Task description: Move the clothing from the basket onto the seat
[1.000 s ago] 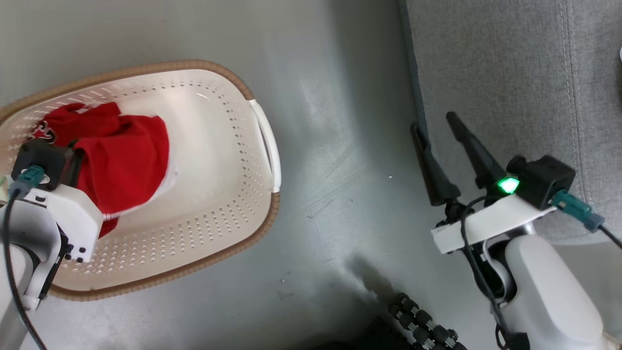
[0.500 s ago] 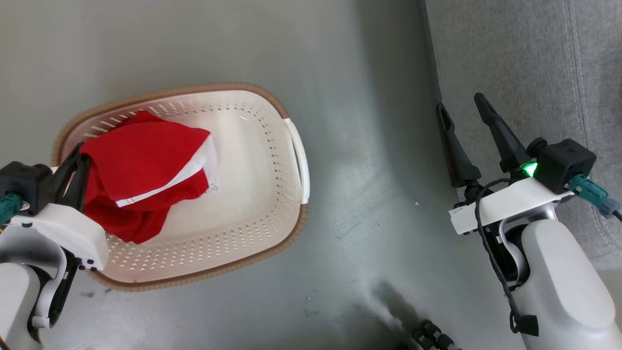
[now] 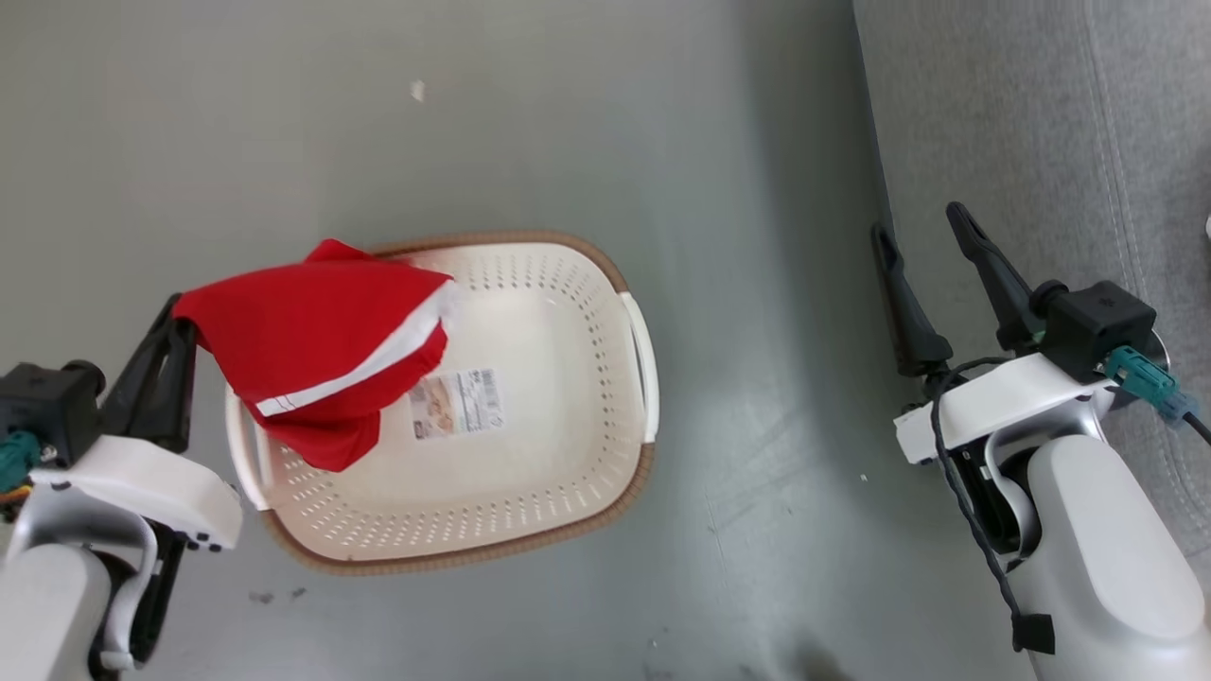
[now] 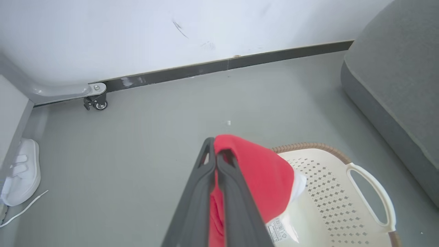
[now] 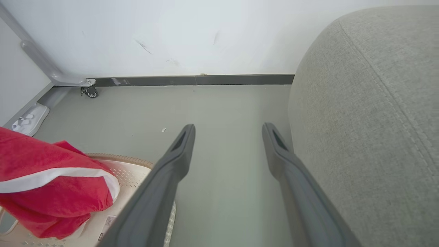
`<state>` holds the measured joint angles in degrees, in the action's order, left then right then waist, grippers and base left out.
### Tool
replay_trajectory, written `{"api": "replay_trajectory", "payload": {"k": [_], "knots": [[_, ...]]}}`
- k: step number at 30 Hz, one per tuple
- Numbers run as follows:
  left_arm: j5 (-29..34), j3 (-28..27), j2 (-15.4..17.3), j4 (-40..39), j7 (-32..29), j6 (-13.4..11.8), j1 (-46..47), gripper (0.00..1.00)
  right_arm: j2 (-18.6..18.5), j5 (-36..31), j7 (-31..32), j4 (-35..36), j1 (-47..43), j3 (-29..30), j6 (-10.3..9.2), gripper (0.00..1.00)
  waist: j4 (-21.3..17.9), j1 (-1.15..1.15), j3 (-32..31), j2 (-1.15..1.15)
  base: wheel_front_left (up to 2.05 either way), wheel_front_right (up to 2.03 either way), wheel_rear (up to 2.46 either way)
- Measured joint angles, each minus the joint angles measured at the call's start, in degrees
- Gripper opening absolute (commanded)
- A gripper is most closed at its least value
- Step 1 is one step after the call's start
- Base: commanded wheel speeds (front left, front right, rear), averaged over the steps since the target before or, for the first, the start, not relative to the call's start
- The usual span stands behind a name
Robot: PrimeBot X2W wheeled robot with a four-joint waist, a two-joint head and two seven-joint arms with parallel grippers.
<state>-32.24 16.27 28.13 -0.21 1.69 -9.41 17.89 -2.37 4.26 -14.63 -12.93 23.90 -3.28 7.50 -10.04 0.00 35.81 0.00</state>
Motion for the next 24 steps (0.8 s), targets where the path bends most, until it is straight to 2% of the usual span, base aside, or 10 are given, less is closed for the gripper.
{"api": "replay_trajectory", "payload": {"k": [9,24], "knots": [[-1.1,0.2,-2.4,-1.0,2.5,0.3,-4.2,0.00,-0.1,-1.8,0.0,-2.4,-2.3,2.3,0.00,1.00,3.3,0.00,-7.2,0.00,0.00,0.00,0.00],[-1.5,0.9,-3.3,-2.4,2.8,-0.6,-8.2,0.00,-0.1,-3.8,0.0,-5.4,-9.5,6.0,0.00,1.00,7.7,0.00,-19.0,0.00,0.00,0.00,0.00]]}}
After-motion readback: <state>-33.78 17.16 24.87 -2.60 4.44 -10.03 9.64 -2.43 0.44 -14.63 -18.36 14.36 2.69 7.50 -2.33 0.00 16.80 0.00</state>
